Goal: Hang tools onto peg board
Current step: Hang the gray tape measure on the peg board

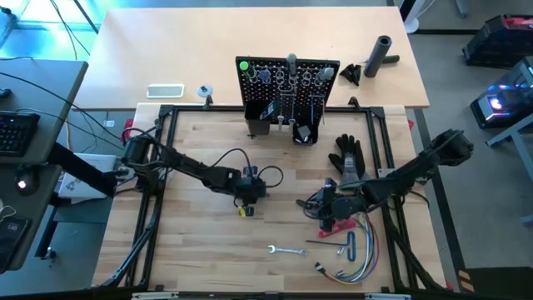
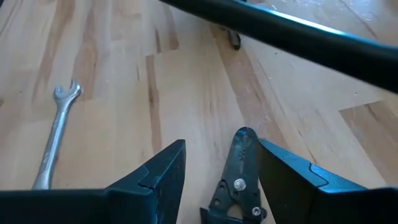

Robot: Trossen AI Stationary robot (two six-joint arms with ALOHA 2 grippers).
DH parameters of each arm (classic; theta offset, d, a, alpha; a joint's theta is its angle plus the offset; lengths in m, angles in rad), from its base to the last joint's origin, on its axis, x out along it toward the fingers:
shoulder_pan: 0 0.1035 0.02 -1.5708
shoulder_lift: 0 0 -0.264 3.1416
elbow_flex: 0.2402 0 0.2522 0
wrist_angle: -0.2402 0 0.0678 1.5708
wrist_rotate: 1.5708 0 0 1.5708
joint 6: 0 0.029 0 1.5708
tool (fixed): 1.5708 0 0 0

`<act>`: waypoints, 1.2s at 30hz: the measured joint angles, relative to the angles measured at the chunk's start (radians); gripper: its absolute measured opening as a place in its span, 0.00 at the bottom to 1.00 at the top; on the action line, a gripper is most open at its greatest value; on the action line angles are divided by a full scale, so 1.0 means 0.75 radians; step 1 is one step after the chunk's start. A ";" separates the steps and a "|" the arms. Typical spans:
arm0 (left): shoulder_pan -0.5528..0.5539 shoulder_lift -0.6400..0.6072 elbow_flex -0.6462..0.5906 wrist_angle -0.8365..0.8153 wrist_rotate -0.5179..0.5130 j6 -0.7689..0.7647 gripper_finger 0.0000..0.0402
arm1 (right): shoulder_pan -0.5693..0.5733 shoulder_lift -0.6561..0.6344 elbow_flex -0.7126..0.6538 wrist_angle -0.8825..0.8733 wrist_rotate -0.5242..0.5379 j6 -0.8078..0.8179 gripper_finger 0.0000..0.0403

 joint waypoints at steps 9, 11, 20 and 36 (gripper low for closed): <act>0.036 0.003 -0.001 -0.016 0.072 0.072 0.01 | -0.017 0.000 0.000 0.007 0.000 0.000 0.46; 0.037 0.003 -0.002 -0.009 0.074 0.099 0.01 | -0.017 0.000 0.000 0.011 -0.001 0.000 0.46; 0.040 -0.091 -0.012 0.166 0.060 0.131 0.00 | -0.017 0.000 0.000 0.133 -0.002 -0.026 0.46; 0.038 -0.324 -0.008 0.518 0.144 0.165 0.00 | -0.029 0.061 0.000 0.315 0.071 -0.142 0.46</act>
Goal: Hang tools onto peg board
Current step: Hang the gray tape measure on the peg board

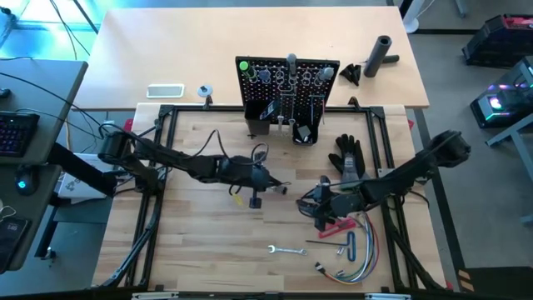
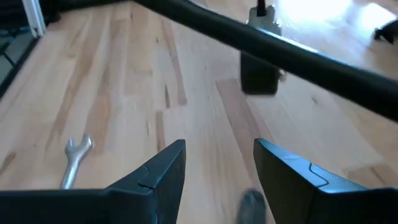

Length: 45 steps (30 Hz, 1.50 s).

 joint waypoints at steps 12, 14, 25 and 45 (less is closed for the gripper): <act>-0.001 0.000 0.000 0.166 0.043 0.007 0.00 | -0.105 0.414 0.000 0.766 -0.010 -0.206 0.46; -0.001 0.000 0.001 0.194 0.044 0.007 0.00 | -0.120 0.464 0.000 0.919 -0.010 -0.256 0.46; -0.001 -0.005 0.001 0.239 0.048 0.001 0.00 | -0.118 0.453 0.000 1.078 0.129 -0.443 0.46; 0.008 -0.006 0.001 0.399 0.339 -0.105 0.00 | -0.108 0.255 0.000 1.081 -0.004 -0.619 0.46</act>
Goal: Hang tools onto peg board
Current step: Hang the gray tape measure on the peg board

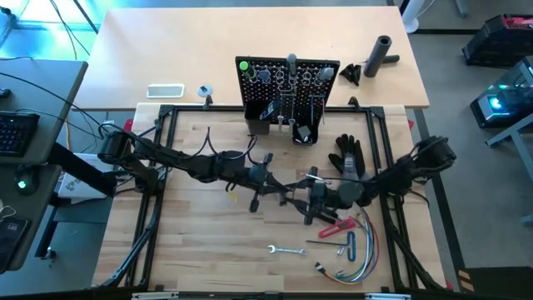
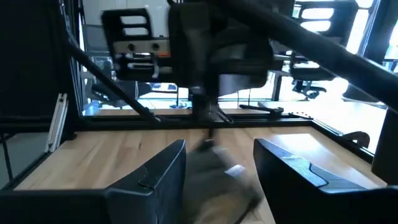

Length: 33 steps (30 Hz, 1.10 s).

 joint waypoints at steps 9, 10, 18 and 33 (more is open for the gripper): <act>0.001 0.000 0.000 -0.002 0.041 -0.026 0.00 | -0.082 -0.001 0.000 0.089 -0.201 0.013 0.42; 0.001 0.000 0.000 -0.001 0.041 -0.026 0.00 | -0.090 -0.001 0.000 0.088 -0.223 0.022 0.40; 0.001 0.025 0.001 0.021 0.042 -0.026 0.00 | -0.142 -0.001 0.003 0.088 -0.427 0.077 0.27; 0.001 0.028 0.001 0.036 0.037 -0.036 0.00 | -0.142 -0.001 0.003 0.102 -0.437 0.025 0.02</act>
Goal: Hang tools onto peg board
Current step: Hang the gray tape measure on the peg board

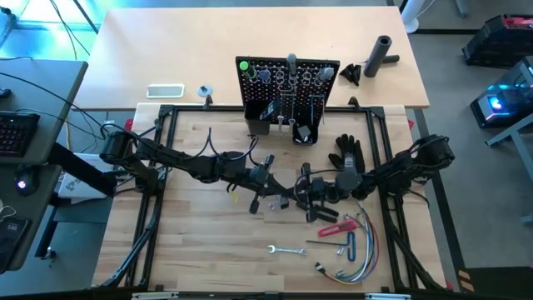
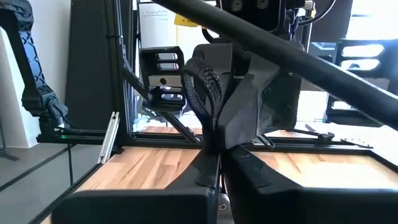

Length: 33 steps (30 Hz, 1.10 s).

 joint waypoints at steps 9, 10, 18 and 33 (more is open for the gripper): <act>0.000 -0.001 0.000 -0.041 -0.035 0.010 0.00 | 0.002 0.000 0.000 -0.043 0.052 0.025 0.01; 0.000 -0.001 0.000 -0.053 -0.043 0.010 0.00 | 0.002 0.000 0.000 -0.056 0.054 0.033 0.01; 0.000 -0.004 0.001 -0.110 -0.081 0.036 0.00 | 0.020 -0.083 0.000 -0.234 0.128 0.042 0.00; 0.000 -0.190 -0.001 -0.330 -0.286 0.127 0.00 | 0.057 -0.539 -0.002 -0.999 0.408 0.214 0.00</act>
